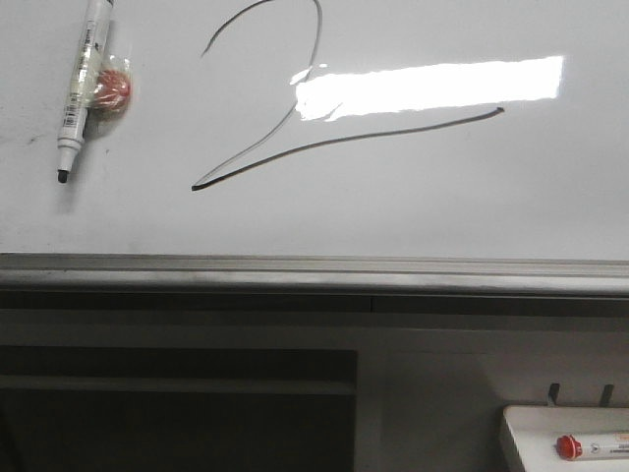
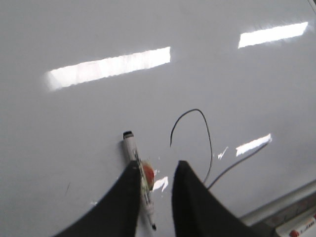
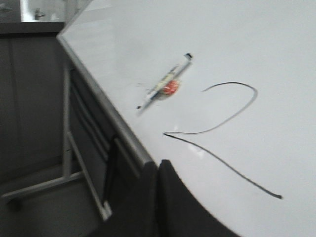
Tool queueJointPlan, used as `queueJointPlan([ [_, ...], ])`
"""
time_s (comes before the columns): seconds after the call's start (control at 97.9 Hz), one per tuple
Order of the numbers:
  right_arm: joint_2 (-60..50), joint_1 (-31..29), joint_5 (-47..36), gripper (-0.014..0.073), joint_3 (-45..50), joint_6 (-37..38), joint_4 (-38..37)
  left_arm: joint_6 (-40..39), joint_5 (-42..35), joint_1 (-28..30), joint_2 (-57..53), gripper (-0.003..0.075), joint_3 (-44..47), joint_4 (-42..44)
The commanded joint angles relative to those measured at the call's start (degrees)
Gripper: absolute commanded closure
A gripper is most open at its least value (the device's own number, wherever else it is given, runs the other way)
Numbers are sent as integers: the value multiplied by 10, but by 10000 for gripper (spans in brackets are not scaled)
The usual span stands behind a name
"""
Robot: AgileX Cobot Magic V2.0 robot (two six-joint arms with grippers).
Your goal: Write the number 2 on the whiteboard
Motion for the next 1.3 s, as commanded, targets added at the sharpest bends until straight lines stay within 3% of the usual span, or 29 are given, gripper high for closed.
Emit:
queueJointPlan([
  [0.0,-42,-5,-131,654,52,13,-30,0,15,1,-57,741,17,6],
  [0.092,-83,-5,-187,654,116,13,-29,0,20,1,-112,741,56,6],
  [0.306,-117,-5,-191,654,167,13,-15,0,20,1,-141,741,98,-3],
  [0.888,-117,-5,-190,654,181,13,-15,0,20,1,-141,741,105,-10],
  [1.062,-117,-5,-190,654,181,13,-15,0,-2,6,-143,741,142,-15],
  [1.286,-117,-5,-190,654,181,13,-15,0,-181,62,-150,741,268,30],
])
